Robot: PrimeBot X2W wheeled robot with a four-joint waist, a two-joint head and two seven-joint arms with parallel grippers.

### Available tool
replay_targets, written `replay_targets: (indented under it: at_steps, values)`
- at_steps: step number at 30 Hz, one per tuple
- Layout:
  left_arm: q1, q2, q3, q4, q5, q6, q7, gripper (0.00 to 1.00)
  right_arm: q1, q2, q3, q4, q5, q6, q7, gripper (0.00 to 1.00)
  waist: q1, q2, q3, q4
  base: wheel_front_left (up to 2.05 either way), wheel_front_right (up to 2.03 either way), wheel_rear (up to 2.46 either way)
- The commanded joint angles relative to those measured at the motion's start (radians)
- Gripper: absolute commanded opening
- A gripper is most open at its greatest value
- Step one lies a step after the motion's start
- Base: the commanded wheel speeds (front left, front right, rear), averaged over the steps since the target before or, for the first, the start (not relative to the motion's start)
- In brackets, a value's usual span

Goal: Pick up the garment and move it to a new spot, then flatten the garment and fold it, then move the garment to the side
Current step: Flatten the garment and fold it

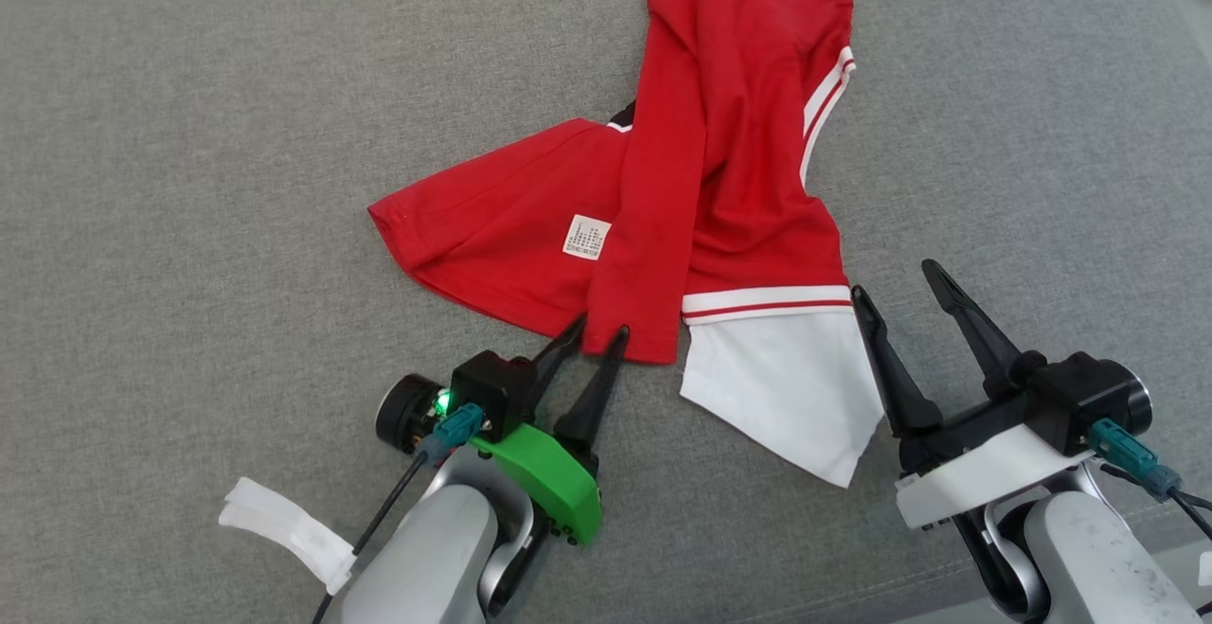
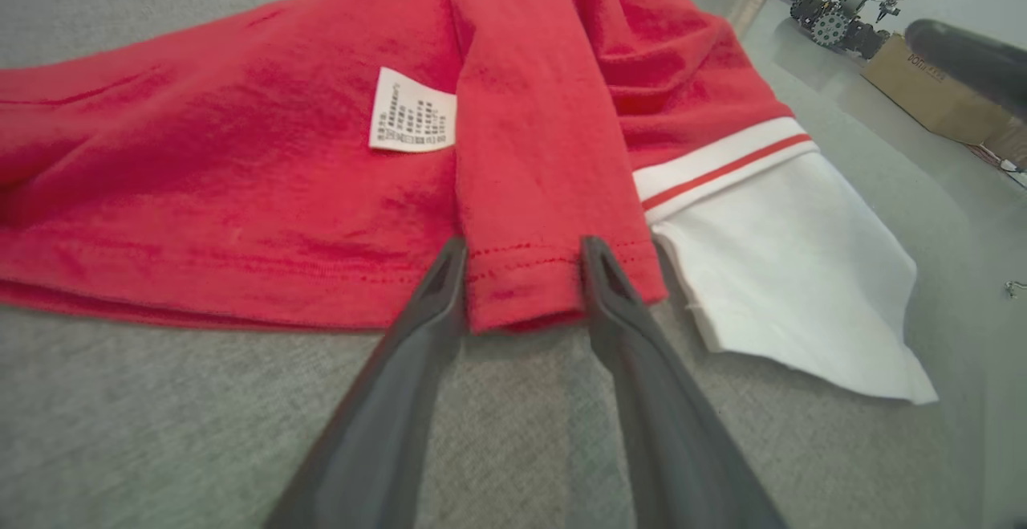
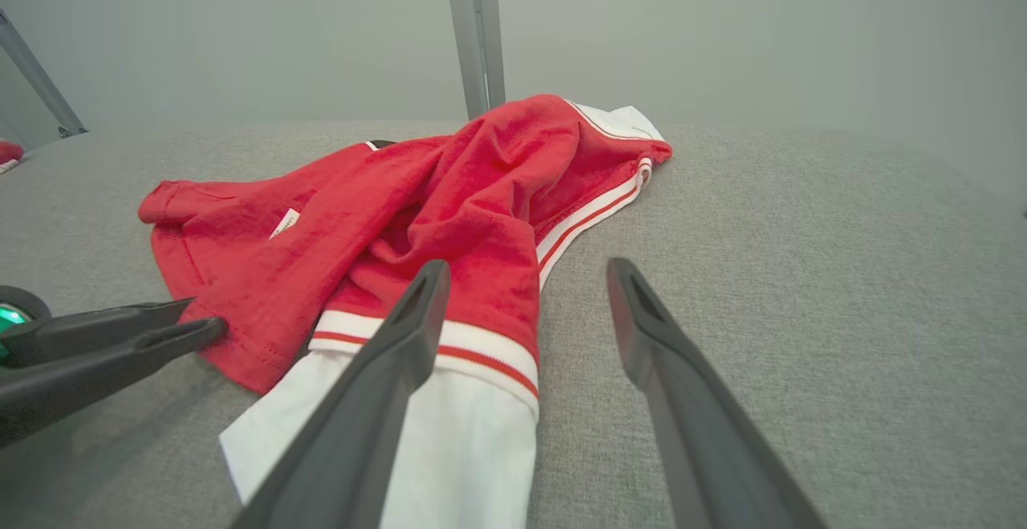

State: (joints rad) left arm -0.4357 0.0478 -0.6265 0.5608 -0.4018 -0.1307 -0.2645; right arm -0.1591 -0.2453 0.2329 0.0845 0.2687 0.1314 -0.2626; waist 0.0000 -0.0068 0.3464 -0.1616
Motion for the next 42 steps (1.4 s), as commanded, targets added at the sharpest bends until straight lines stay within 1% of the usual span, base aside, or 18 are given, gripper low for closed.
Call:
replay_targets:
  at_steps: [1,6,9,12,15,17,20,23,24,28,32,33,34,35,39,42]
  values:
    - [0.010,0.005,0.003,-0.017,0.009,0.001,0.000,0.00,-0.011,0.002,-0.003,0.001,-0.009,-0.001,-0.003,1.00,0.0000,0.0068,-0.001,0.003,0.00,0.00,0.00]
    - [0.014,0.004,0.018,-0.110,0.044,0.001,0.000,0.00,-0.001,0.005,-0.013,0.011,-0.004,-0.001,-0.003,1.00,0.0000,0.0068,-0.016,0.021,0.00,0.00,0.00]
    - [0.015,0.005,0.043,-0.225,0.073,0.001,0.000,0.00,0.012,0.012,-0.025,0.019,0.003,-0.001,-0.003,1.00,0.0000,0.0068,-0.033,0.042,0.00,0.00,0.00]
    - [-0.006,0.011,0.095,-0.343,0.100,0.001,0.000,0.00,0.026,0.020,-0.032,0.031,0.007,-0.001,-0.003,1.00,0.0000,0.0068,-0.059,0.074,0.00,0.00,0.00]
    - [-0.066,0.043,0.139,-0.408,0.128,0.001,0.000,0.00,0.030,0.027,-0.025,0.043,0.010,-0.001,-0.003,1.00,0.0000,0.0068,-0.072,0.102,0.00,0.00,0.00]
    - [-0.134,0.080,0.166,-0.420,0.140,0.001,0.000,0.00,0.019,0.035,-0.015,0.046,0.016,-0.001,-0.003,1.00,0.0000,0.0068,-0.068,0.112,0.00,0.00,0.00]
    - [-0.255,0.158,0.186,-0.363,0.157,0.001,0.000,0.00,-0.008,0.043,0.009,0.051,0.019,-0.001,-0.003,1.00,0.0000,0.0068,-0.047,0.107,0.00,0.00,0.00]
    - [-0.391,0.239,0.162,-0.237,0.142,0.001,0.002,0.00,-0.035,0.053,0.036,0.058,0.024,-0.001,-0.003,1.00,0.0000,0.0068,-0.015,0.087,0.00,0.00,0.00]
    - [-0.391,0.239,0.162,-0.237,0.142,0.001,0.002,0.00,-0.035,0.053,0.036,0.058,0.024,-0.001,-0.003,1.00,0.0000,0.0068,-0.015,0.087,0.00,0.00,0.00]
    - [-0.538,0.333,0.123,-0.050,0.082,0.001,0.035,0.00,-0.076,0.069,0.075,0.070,0.037,-0.001,-0.003,1.00,0.0000,0.0068,0.042,0.033,0.00,0.00,0.00]
    - [-0.649,0.386,0.087,0.082,0.047,0.001,0.024,0.00,-0.101,0.085,0.091,0.081,0.044,-0.001,-0.003,1.00,0.0000,0.0068,0.092,-0.017,0.00,0.00,0.00]
    - [-0.670,0.395,0.087,0.108,0.048,0.001,0.019,0.07,-0.104,0.087,0.090,0.083,0.045,-0.001,-0.003,1.00,0.0000,0.0068,0.101,-0.025,0.00,0.00,0.00]
    - [-0.690,0.402,0.097,0.133,0.049,0.001,0.013,0.41,-0.106,0.088,0.088,0.088,0.047,-0.001,-0.003,1.00,0.0000,0.0068,0.108,-0.031,0.00,0.00,0.00]
    - [-0.701,0.400,0.107,0.162,0.041,0.007,0.009,1.00,-0.107,0.088,0.087,0.092,0.047,-0.001,-0.003,1.00,0.0000,0.0068,0.112,-0.036,0.00,0.00,0.00]
    - [-0.685,0.363,0.136,0.250,0.015,0.011,-0.001,1.00,-0.105,0.088,0.079,0.103,0.048,-0.001,-0.003,1.00,0.0000,0.0068,0.108,-0.040,0.00,0.00,0.00]
    - [-0.624,0.333,0.188,0.241,-0.007,0.039,-0.001,1.00,-0.094,0.087,0.064,0.109,0.046,-0.001,-0.003,1.00,0.0000,0.0068,0.085,-0.023,0.00,0.00,0.00]
